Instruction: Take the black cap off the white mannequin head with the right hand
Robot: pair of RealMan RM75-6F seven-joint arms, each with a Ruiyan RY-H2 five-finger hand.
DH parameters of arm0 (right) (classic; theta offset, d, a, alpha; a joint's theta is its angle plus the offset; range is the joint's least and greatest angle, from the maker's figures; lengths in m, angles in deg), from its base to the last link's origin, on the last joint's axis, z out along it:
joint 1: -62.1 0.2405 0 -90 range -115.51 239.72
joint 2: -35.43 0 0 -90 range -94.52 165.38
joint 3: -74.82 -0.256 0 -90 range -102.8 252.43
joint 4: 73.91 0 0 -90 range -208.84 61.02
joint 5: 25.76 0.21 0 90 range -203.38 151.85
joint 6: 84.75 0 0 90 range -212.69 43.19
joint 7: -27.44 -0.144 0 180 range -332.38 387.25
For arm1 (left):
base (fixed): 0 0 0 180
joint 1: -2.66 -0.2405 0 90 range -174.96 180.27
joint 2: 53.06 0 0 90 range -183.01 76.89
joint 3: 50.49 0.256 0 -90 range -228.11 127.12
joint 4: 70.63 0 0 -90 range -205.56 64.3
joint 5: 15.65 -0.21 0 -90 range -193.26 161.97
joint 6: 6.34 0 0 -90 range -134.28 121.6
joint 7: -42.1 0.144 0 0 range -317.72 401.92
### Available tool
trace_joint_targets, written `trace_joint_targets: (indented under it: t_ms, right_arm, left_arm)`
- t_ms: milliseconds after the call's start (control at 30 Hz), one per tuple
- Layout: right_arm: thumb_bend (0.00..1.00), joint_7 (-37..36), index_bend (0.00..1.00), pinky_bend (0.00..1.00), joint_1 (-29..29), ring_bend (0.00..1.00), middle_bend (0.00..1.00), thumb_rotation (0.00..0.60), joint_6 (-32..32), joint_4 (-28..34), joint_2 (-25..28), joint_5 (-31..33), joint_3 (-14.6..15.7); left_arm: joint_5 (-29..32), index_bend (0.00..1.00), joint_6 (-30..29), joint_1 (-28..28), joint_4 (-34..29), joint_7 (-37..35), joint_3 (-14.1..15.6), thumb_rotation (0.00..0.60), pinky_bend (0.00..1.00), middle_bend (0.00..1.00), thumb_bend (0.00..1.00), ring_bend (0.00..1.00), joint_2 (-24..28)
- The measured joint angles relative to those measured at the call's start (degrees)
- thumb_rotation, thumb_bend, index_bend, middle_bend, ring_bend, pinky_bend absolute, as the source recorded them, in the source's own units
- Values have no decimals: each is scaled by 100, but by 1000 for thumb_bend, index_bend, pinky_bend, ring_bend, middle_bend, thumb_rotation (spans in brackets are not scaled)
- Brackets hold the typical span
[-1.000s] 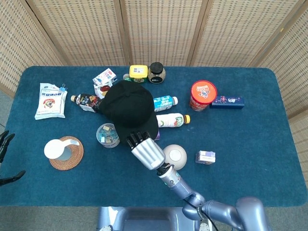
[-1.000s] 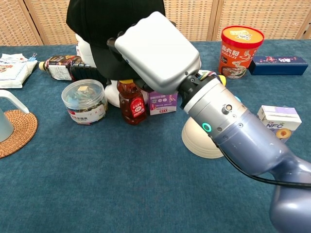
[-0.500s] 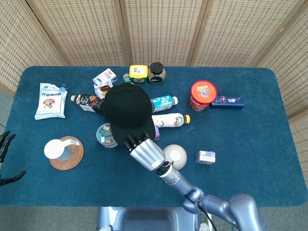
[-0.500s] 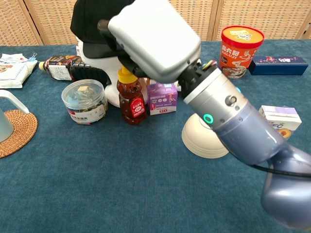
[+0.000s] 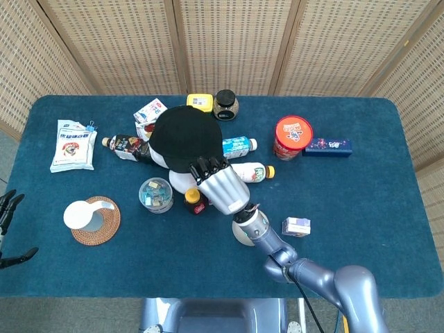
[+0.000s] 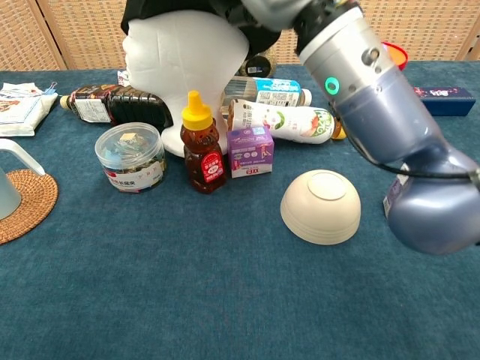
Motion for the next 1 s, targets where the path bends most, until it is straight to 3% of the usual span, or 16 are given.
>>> trace_joint_targets:
  t_ms: [300, 700, 867, 1000]
  right_arm:
    - [640, 205, 692, 989, 137, 795, 735, 600, 0, 418, 437, 207, -149]
    - [639, 364, 699, 994, 328, 801, 740, 600, 90, 450, 1149, 529, -415]
    - [639, 430, 700, 995, 237, 801, 741, 600, 96, 466, 1504, 600, -377]
    - [639, 452, 700, 994, 69, 801, 741, 600, 92, 464, 1777, 555, -129]
  left_arm:
    - [-22, 0, -31, -17, -14, -12, 10, 600, 21, 0, 42, 0, 10]
    - [-1, 0, 14, -4, -35, -9, 17, 600, 22, 0, 42, 0, 26]
    - [-51, 0, 26, -3, -40, -29, 48, 600, 22, 0, 41, 0, 43]
    - [-97, 0, 23, -8, -48, -16, 73, 600, 22, 0, 41, 0, 43]
